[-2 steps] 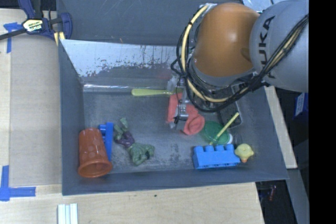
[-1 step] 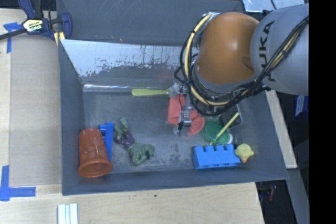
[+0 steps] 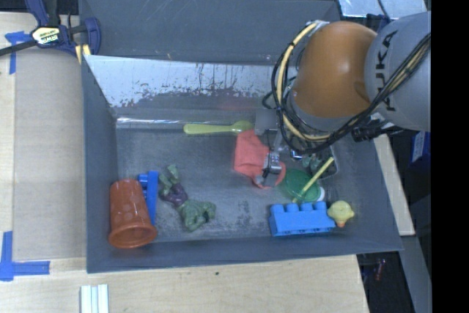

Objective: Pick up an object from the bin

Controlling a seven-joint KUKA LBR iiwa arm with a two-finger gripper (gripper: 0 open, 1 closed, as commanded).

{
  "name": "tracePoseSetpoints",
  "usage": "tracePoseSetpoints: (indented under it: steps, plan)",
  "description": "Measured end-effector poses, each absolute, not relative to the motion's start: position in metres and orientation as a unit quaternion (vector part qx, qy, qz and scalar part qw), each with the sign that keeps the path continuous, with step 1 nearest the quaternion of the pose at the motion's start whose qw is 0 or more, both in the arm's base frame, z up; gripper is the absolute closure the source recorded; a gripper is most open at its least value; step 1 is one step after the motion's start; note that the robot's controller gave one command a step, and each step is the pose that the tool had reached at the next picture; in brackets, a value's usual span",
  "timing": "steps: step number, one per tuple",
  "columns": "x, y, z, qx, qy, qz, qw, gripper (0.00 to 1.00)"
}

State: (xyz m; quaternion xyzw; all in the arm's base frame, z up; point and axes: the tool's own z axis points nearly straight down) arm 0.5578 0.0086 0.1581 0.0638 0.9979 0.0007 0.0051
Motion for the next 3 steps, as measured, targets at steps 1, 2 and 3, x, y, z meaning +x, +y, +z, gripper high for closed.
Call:
tracePoseSetpoints:
  steps: [1,2,3]
  plan:
    - [0.554,-0.014,0.154,0.054,0.999,0.001,0.005,0.0]
    - [0.562,-0.018,0.111,0.145,0.989,0.001,0.006,0.0]
    - [0.589,-0.028,0.071,0.173,0.985,0.002,0.013,1.0]
